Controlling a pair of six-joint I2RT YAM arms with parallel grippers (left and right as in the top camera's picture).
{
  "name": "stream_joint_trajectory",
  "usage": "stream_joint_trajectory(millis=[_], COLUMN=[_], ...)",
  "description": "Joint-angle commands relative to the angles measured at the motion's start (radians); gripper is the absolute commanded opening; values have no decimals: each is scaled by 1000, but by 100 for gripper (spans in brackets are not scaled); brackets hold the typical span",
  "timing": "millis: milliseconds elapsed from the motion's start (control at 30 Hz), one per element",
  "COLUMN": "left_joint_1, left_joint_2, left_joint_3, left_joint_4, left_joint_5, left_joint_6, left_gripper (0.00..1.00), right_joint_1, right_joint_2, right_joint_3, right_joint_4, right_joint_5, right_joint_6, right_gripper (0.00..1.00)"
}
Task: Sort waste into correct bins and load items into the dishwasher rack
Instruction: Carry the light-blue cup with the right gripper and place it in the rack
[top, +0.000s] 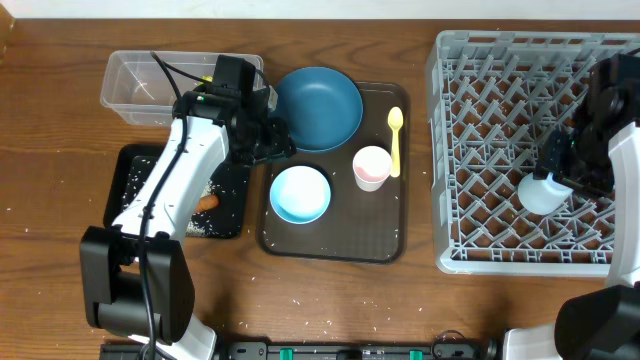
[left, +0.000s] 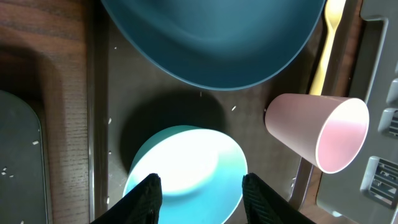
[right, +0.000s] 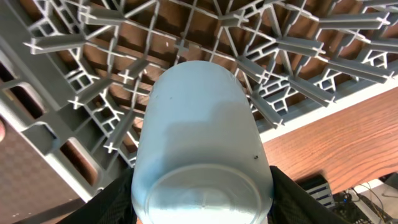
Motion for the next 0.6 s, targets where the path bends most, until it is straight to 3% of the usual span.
stream_joint_trajectory(millis=[0, 467, 500, 567], left_joint_1=[-2, -2, -2, -2], left_joint_2=[-12, -12, -12, -12], left_joint_3=[13, 13, 13, 13], left_joint_4=[-3, -4, -4, -4], left_joint_5=[-13, -13, -13, -13], left_joint_6=[13, 13, 13, 13], left_gripper=[45, 45, 45, 45], right_joint_1=[-19, -19, -19, -19], right_joint_2=[5, 5, 5, 5], right_joint_3=[-41, -196, -197, -197], right_joint_4=[5, 151, 151, 151], right_joint_5=[27, 31, 31, 31], right_joint_6=[-2, 32, 32, 32], right_gripper=[33, 38, 41, 57])
